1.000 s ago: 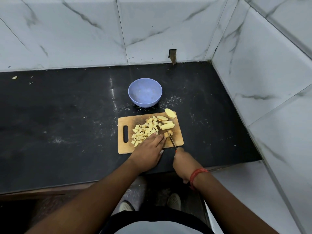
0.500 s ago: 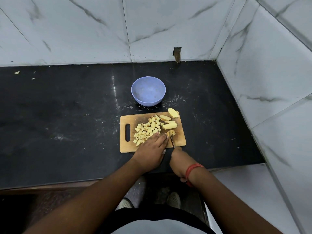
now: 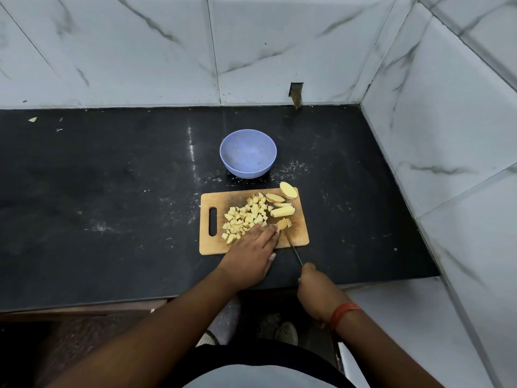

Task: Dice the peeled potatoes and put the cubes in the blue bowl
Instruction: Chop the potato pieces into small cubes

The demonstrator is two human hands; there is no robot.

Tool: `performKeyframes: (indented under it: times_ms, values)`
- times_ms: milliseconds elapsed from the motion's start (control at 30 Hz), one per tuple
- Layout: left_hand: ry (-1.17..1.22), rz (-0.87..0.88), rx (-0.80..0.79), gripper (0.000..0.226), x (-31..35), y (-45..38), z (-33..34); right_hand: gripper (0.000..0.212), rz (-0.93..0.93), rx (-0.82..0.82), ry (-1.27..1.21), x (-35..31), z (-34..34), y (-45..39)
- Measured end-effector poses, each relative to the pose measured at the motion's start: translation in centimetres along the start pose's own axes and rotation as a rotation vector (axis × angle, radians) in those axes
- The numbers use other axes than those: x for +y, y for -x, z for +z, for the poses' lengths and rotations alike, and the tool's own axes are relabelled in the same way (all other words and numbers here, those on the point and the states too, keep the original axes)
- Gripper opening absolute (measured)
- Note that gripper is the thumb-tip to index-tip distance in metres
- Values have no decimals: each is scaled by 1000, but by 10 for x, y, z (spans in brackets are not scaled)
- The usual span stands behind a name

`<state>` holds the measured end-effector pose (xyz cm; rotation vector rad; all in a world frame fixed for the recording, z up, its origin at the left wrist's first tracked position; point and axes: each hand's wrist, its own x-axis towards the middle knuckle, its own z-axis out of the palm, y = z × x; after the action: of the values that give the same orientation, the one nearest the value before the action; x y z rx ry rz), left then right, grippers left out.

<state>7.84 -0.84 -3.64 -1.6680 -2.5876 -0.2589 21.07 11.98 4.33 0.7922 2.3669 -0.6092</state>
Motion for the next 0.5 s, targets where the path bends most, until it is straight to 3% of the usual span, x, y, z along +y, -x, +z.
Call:
performKeyframes:
  times_ms: [167, 500]
  values:
    - [-38, 20, -7, 55, -4, 4, 2, 13, -36, 63, -50, -10, -2, -9]
    - [-43, 10, 3, 53, -5, 4, 2, 32, 24, 30, 6, -26, -7, -17]
